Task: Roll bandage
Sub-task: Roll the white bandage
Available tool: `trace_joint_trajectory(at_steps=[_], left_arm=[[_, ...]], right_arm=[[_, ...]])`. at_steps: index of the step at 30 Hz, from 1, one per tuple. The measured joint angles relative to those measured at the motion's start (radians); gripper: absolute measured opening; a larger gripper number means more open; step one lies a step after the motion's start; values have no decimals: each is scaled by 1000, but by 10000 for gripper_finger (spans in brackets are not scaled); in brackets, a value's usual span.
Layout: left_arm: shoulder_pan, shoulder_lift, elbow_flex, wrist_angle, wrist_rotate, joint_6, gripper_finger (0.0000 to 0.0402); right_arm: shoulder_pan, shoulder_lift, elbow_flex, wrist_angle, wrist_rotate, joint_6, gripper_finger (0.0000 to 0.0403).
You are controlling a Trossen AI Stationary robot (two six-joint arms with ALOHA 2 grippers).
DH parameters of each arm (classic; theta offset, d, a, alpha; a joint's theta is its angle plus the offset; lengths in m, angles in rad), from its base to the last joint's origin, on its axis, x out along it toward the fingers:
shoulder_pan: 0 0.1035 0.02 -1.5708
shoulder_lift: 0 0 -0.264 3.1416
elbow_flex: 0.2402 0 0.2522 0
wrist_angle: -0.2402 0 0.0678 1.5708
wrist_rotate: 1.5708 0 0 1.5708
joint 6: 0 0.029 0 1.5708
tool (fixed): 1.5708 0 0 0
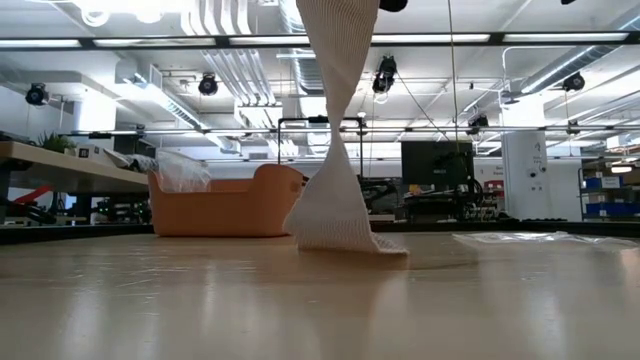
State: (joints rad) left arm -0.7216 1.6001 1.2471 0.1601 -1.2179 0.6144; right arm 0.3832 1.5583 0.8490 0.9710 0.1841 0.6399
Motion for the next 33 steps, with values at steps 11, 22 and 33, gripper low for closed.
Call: trace_joint_trajectory(at_steps=[11,22,33], left_arm=[[-1,0,0,1,44,-66,53],[-11,-3,80,3,223,-310,53],[-12,-13,82,0,242,-427,53]], right_arm=[[0,-1,0,-13,-35,-168,84],[42,-44,-3,-134,-57,-690,207],[51,-44,-3,-184,47,-768,46]])
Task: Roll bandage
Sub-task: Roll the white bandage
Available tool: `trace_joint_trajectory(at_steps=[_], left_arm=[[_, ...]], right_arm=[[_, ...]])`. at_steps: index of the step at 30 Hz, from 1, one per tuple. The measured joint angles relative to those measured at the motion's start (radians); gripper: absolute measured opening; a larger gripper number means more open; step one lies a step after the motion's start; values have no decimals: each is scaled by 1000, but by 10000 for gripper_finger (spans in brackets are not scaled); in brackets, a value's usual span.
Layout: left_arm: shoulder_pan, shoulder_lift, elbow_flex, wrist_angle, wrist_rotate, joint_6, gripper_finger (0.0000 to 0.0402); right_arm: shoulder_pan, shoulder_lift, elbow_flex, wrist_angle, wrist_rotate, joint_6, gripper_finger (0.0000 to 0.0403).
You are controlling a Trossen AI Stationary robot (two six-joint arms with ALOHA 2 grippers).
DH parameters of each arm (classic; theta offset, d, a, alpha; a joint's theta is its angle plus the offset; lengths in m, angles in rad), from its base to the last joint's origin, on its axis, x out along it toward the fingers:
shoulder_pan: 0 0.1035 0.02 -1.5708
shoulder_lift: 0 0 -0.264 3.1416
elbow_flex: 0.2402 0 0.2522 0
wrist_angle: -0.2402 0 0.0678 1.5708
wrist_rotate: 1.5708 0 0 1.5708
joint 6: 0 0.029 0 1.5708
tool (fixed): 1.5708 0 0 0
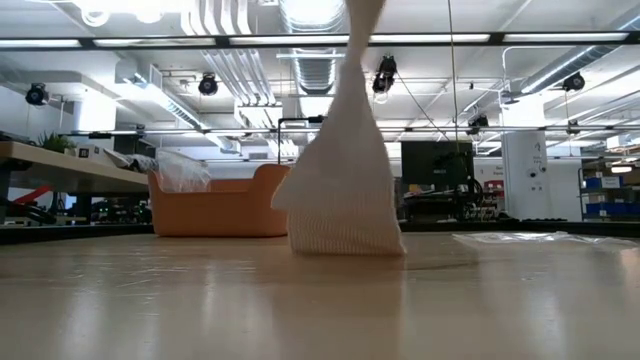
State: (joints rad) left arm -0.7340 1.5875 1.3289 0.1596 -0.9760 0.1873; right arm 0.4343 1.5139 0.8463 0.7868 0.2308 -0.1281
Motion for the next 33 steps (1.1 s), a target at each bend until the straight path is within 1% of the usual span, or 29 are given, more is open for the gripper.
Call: trace_joint_trajectory(at_steps=[1,2,6,8,17,20,22,24,27,29,33], left_arm=[[-2,-2,0,-3,0,-7,54],[-4,-6,0,-6,1,-14,56],[-17,-17,3,-1,0,-15,62],[-18,-17,9,6,0,-15,59],[-12,-16,15,12,-31,-30,55],[-12,-16,11,8,-31,-30,55],[-12,-16,11,6,-32,-29,57],[-13,-16,12,1,-34,-28,57],[-14,-17,13,-3,-33,2,56],[-16,-18,13,-38,-31,24,57],[-16,-17,11,-106,-28,14,60]], right_arm=[[0,0,0,-3,12,-12,24],[0,-2,0,-4,17,-22,12],[0,-27,1,-45,59,-20,8],[0,-26,2,-84,61,2,3],[0,68,6,-95,61,79,3],[0,70,15,-99,61,65,8],[2,53,18,-111,59,54,22],[7,27,18,-128,59,38,46],[13,-23,17,-194,60,19,96],[20,-64,17,-245,59,15,132],[44,-169,16,-311,61,-30,194]])
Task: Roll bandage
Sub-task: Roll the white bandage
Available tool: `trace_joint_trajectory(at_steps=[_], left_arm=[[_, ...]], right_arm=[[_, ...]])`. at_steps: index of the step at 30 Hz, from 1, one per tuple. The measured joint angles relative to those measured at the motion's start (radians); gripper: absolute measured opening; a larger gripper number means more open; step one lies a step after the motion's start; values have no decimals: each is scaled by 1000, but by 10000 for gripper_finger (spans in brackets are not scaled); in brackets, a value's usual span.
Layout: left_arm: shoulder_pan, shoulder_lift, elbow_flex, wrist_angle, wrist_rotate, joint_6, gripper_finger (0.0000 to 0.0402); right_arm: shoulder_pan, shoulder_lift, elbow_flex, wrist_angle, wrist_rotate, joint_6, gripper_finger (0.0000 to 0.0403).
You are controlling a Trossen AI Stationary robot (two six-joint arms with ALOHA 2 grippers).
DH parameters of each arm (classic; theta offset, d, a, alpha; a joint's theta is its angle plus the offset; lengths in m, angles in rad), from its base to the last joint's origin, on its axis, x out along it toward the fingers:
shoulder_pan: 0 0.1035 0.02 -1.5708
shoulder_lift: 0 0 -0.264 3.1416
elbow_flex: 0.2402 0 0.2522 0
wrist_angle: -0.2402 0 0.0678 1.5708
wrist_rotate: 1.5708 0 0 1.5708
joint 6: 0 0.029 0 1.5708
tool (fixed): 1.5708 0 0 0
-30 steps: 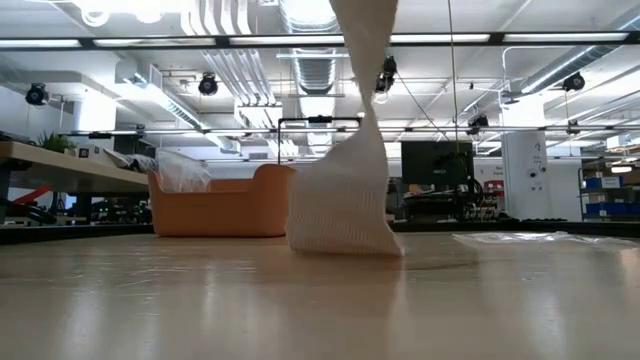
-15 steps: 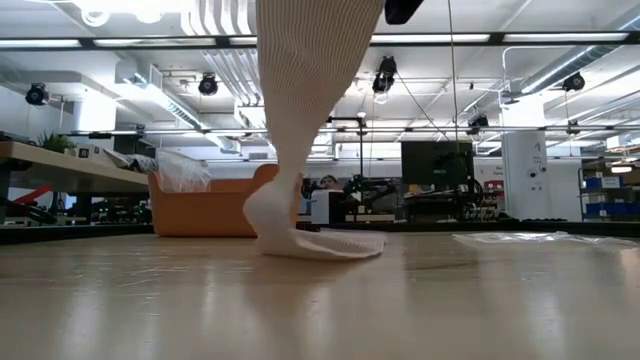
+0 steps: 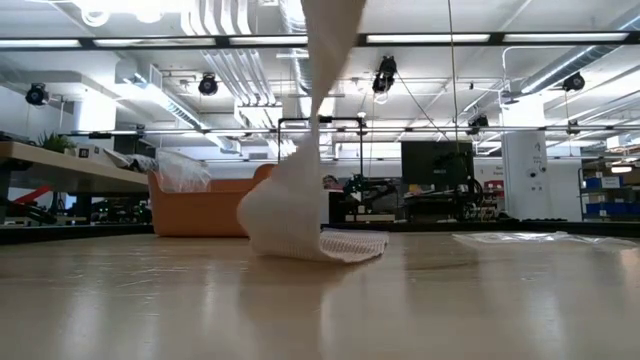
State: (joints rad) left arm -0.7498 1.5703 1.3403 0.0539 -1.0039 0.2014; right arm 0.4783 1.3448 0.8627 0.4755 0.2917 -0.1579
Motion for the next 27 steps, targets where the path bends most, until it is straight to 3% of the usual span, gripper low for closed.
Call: trace_joint_trajectory(at_steps=[7,13,19,27], left_arm=[[1,0,1,-28,0,-5,58],[18,0,-8,-48,1,-35,58],[26,0,-14,-58,2,-56,62],[28,0,-14,-73,62,-57,57]], right_arm=[[41,-121,0,-10,-2,-133,268],[41,-90,0,123,-34,-306,307],[34,-3,88,99,-35,-390,301],[14,136,347,-269,24,-338,264]])
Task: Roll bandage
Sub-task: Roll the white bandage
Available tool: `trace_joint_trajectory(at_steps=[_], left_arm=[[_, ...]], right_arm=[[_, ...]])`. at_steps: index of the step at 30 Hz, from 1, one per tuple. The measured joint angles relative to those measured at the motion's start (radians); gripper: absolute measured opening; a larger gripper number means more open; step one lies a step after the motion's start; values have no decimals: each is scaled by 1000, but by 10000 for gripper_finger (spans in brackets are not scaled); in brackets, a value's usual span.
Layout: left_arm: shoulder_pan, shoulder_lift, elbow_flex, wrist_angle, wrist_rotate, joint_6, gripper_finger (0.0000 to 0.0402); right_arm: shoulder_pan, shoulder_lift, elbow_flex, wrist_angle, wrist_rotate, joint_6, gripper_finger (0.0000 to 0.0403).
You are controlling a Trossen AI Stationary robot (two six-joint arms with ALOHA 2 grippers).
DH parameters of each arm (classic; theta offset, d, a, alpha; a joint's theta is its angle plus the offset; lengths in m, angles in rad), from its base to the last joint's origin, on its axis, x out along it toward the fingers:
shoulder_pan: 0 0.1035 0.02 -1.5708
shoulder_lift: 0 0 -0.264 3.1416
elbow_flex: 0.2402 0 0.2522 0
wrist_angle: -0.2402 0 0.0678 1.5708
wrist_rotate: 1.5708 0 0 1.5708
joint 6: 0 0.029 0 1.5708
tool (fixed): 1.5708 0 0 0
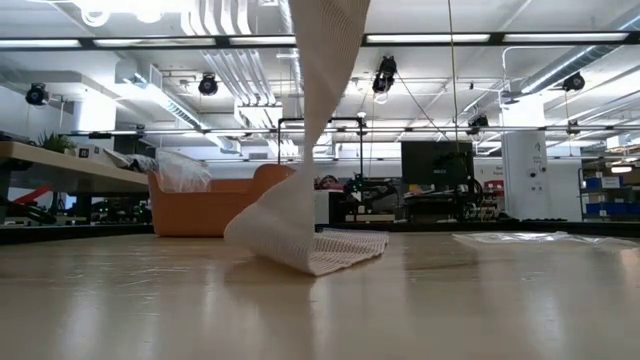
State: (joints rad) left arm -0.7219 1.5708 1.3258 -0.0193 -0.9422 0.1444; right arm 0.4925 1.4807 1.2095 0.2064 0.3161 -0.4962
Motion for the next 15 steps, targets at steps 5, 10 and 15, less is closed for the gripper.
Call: trace_joint_trajectory(at_steps=[5,10,15], left_arm=[[-2,0,0,1,12,1,63],[-2,0,0,1,12,12,57],[-3,0,0,4,10,14,61]], right_arm=[[-6,48,75,-67,-2,54,241],[-8,52,89,-105,-2,102,203],[-8,49,89,-105,-5,121,148]])
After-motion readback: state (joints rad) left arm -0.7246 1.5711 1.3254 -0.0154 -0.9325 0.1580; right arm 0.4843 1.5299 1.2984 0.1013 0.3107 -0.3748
